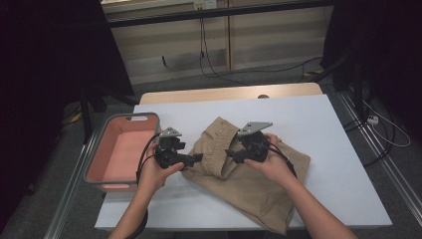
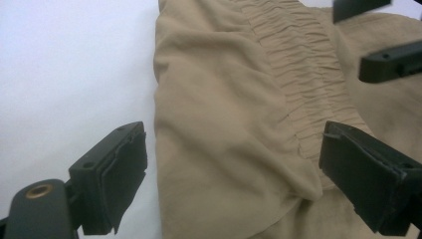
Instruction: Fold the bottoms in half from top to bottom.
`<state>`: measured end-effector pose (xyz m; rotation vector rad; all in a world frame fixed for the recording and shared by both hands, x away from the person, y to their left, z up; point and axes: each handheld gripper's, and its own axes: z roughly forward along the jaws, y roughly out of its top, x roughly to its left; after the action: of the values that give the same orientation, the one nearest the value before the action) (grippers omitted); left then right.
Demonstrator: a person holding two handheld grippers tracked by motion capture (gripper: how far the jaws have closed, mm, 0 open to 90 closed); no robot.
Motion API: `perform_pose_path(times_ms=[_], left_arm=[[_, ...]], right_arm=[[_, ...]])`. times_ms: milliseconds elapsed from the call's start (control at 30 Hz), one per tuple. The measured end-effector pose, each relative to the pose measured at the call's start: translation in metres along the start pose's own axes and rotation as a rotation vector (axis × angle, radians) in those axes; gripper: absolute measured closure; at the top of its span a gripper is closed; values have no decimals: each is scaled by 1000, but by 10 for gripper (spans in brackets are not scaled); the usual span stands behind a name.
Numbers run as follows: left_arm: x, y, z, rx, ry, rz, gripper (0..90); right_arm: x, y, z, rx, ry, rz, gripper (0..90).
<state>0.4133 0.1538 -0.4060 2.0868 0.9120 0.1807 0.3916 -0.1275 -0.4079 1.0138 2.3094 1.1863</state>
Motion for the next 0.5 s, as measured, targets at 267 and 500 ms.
perform_pose_path(times_ms=[267, 500], left_arm=[[0, -1, 1, 3, -4, 1, 116], [0, -1, 2, 4, -6, -4, 116]], right_arm=[[-13, 12, 13, -9, -37, 47, 244], [-21, 24, 25, -28, -69, 81, 222]])
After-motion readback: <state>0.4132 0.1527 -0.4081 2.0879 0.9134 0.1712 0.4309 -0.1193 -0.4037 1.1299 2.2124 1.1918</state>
